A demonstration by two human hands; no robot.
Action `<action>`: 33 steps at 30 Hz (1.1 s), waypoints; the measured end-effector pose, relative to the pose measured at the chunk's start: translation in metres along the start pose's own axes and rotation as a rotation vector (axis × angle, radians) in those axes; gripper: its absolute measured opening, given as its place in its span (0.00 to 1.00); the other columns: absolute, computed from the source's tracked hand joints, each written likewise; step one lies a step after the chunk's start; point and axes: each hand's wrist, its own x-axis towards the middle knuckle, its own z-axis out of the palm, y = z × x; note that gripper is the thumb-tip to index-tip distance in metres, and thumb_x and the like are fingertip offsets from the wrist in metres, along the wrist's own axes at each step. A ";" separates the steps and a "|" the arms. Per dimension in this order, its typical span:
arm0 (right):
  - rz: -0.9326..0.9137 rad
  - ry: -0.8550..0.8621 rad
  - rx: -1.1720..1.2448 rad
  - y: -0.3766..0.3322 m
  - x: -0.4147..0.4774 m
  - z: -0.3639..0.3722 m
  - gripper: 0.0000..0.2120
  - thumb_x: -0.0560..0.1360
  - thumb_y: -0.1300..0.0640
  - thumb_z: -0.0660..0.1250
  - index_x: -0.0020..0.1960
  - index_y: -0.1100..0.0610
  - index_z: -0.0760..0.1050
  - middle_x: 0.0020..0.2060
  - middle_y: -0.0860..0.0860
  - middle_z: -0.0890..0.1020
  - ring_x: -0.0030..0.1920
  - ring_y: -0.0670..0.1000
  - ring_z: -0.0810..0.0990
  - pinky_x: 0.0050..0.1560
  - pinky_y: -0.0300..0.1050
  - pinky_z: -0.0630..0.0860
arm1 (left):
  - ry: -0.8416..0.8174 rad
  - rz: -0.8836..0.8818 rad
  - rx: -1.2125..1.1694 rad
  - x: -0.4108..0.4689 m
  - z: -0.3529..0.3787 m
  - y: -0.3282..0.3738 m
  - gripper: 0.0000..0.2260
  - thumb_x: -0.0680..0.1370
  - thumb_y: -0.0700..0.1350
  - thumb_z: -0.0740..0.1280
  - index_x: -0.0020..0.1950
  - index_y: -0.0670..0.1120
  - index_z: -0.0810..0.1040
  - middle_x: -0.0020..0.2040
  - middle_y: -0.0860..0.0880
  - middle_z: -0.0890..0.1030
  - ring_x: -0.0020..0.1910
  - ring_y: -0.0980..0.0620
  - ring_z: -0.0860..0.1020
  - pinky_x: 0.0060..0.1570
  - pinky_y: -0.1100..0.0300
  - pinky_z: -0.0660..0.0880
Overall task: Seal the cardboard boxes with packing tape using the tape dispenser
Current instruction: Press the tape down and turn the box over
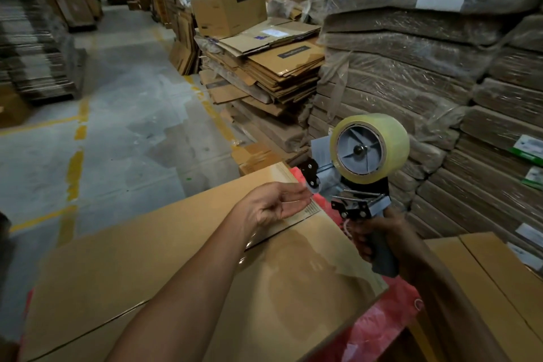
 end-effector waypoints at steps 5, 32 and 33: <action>0.004 0.030 -0.022 0.006 0.025 -0.005 0.06 0.73 0.65 0.68 0.50 0.64 0.75 0.30 0.55 0.72 0.27 0.52 0.70 0.29 0.45 0.67 | 0.138 0.105 0.293 0.030 0.000 0.025 0.05 0.80 0.34 0.65 0.47 0.34 0.80 0.33 0.43 0.83 0.24 0.55 0.79 0.23 0.66 0.74; 0.141 0.159 -0.085 0.043 0.099 0.016 0.20 0.74 0.64 0.65 0.23 0.61 0.72 0.21 0.59 0.73 0.19 0.54 0.71 0.27 0.45 0.68 | 0.654 0.567 0.929 0.150 -0.060 0.073 0.14 0.80 0.44 0.67 0.34 0.48 0.76 0.39 0.47 0.82 0.38 0.51 0.77 0.38 0.55 0.72; 0.118 0.185 -0.090 0.044 0.100 0.016 0.18 0.73 0.65 0.66 0.25 0.61 0.73 0.22 0.60 0.73 0.20 0.54 0.71 0.29 0.45 0.68 | 0.654 0.562 0.939 0.150 -0.062 0.074 0.14 0.81 0.44 0.67 0.34 0.48 0.76 0.39 0.46 0.82 0.38 0.52 0.77 0.37 0.56 0.72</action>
